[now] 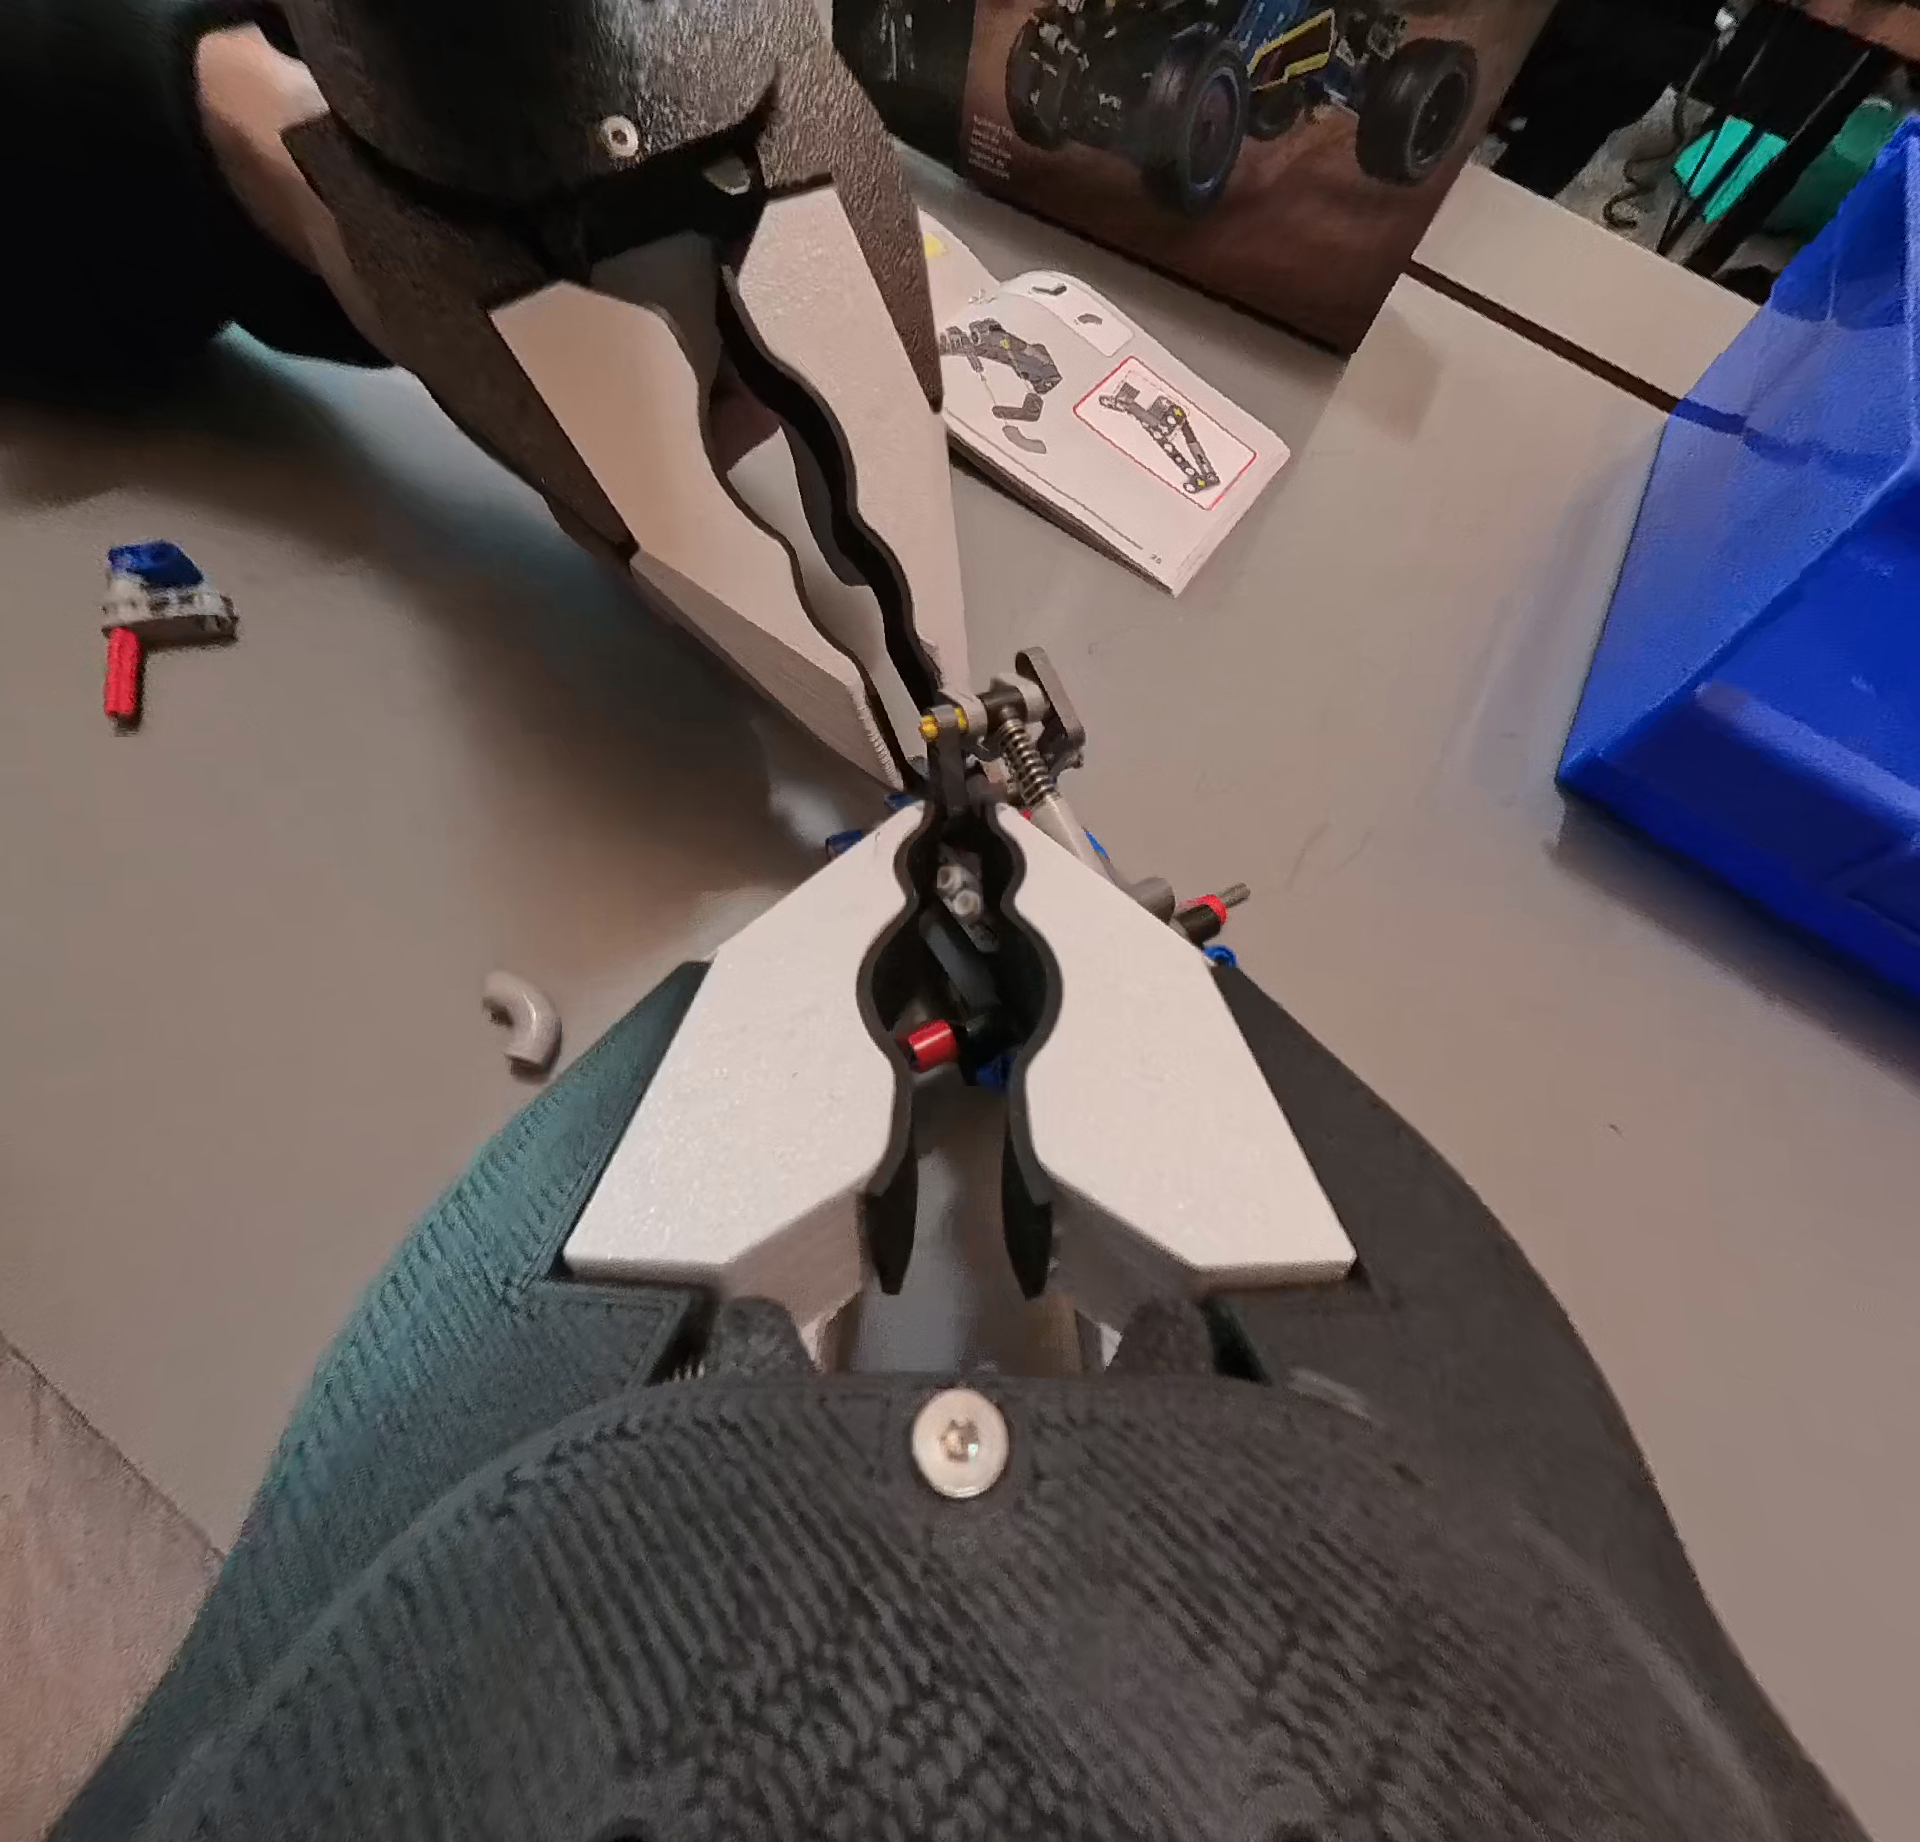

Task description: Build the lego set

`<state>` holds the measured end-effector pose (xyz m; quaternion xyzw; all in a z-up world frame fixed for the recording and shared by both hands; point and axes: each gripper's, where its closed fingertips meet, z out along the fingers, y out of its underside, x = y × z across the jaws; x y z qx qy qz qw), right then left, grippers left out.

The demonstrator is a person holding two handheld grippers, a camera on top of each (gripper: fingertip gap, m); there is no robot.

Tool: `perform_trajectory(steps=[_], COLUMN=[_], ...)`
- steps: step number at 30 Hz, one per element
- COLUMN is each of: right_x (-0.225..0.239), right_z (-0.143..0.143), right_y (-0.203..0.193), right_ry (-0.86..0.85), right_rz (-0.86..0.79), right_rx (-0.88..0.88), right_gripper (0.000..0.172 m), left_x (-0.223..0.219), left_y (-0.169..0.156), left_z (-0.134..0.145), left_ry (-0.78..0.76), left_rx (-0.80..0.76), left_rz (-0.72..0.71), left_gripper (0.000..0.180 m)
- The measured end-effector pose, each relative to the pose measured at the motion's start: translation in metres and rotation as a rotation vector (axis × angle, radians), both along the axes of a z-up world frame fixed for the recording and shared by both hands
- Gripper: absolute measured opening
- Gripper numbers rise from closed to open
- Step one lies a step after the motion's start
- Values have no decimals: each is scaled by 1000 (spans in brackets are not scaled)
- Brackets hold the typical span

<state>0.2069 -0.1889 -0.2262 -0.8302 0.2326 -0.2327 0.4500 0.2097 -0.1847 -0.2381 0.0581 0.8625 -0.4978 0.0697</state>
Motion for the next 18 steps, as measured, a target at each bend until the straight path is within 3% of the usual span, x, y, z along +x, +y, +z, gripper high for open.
perform_trajectory(steps=[6,8,11,18], right_x=[-3,3,4,-1], right_z=[-10,-8,-7,-3], right_y=[4,1,1,-6], right_ry=[41,8,22,-20], right_rz=[23,-15,-14,25], right_rx=[-138,-124,-73,-228], right_gripper=[14,3,3,2], left_x=[-1,-1,-1,-1], left_y=[-2,-2,-2,-4], left_z=[-1,0,-1,-1], left_ry=[-21,-24,-28,-51], left_rx=[4,2,2,4], left_rz=[1,3,3,-1], left_gripper=[6,6,6,6])
